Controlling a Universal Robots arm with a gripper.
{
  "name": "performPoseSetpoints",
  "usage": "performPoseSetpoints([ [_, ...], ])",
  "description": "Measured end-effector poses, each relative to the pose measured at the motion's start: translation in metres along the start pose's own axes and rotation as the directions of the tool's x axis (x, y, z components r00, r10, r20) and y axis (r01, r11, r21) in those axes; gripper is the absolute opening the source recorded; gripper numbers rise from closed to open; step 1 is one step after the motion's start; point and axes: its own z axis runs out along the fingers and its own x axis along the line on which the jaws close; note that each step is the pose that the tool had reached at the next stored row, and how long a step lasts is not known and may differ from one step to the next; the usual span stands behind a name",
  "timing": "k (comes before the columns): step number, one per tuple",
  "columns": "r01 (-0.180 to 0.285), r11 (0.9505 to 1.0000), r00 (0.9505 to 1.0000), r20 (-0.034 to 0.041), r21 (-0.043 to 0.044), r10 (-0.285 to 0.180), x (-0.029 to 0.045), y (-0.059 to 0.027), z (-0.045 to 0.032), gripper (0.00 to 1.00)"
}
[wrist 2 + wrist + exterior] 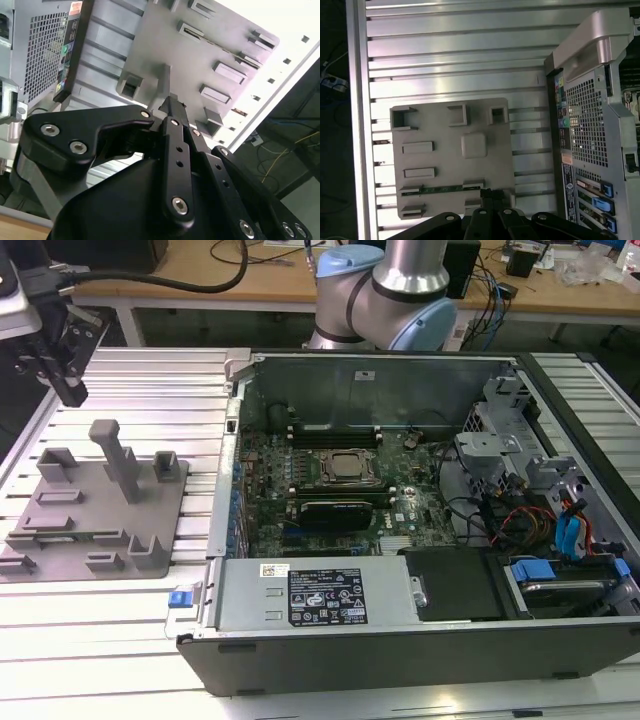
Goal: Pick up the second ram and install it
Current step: 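Reach for the second ram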
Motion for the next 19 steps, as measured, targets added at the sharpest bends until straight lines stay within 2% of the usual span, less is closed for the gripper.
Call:
performPoseSetpoints([
  [3, 0.000, 1.0000, 1.0000, 0.0000, 0.0000, 0.000, 0.0075, -0.0040, 0.0058, 0.08],
  [11, 0.000, 1.0000, 1.0000, 0.0000, 0.0000, 0.000, 0.0216, -0.0127, 0.0157, 0.08],
  [19, 0.000, 1.0000, 1.0000, 0.0000, 0.0000, 0.000, 0.0324, -0.0171, 0.0244, 0.08],
])
